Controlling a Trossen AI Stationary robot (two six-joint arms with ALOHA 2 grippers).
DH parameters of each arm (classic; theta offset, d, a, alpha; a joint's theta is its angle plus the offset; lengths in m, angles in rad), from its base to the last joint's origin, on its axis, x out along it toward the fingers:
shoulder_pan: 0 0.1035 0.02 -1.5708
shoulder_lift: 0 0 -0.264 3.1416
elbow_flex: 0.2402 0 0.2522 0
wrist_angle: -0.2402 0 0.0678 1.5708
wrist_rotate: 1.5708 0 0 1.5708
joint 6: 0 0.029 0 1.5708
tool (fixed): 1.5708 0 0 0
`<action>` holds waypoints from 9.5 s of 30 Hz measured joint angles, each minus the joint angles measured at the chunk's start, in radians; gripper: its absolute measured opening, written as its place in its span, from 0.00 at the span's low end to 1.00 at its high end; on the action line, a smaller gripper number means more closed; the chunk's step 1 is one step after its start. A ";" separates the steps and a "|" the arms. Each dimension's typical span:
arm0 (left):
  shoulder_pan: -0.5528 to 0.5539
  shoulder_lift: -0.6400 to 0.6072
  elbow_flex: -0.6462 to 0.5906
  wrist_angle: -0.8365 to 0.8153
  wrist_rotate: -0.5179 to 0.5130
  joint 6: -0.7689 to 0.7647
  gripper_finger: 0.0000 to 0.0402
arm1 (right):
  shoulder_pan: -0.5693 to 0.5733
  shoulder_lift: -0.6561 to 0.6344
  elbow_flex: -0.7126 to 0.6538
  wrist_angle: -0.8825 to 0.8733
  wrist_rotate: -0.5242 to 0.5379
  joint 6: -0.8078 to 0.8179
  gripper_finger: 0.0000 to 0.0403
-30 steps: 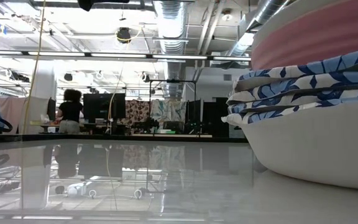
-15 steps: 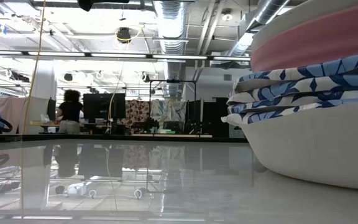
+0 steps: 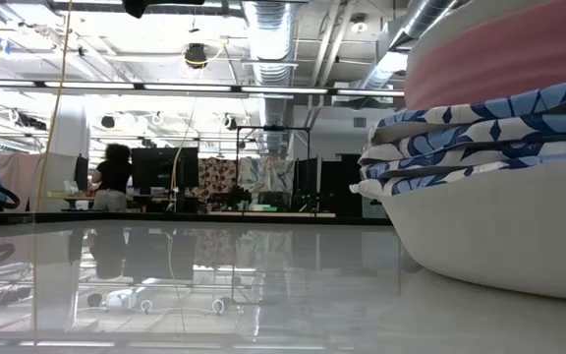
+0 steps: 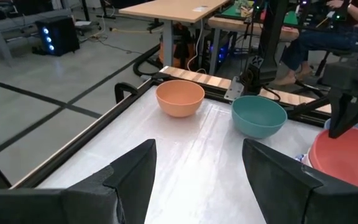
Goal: Nest bowls inside each other
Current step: Stack the orange bowl on top of the gray bowl, then stack the green bowl on top of the orange bowl, then stack the blue bowl on top of the green bowl
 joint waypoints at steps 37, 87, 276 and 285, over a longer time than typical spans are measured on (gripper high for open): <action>0.054 0.000 0.000 0.001 0.002 -0.109 0.57 | 0.229 0.007 -0.150 0.144 0.363 0.294 0.02; 0.058 0.000 0.000 -0.090 0.085 -0.233 0.57 | -0.251 -0.126 -0.409 -0.123 -0.241 -0.206 0.40; 0.057 0.000 0.000 -0.157 0.207 -0.340 0.57 | 0.195 0.229 0.327 -0.271 -0.105 0.213 0.17; 0.057 0.000 0.000 -0.158 0.208 -0.343 0.57 | 0.270 0.230 0.294 -0.289 -0.465 0.648 0.17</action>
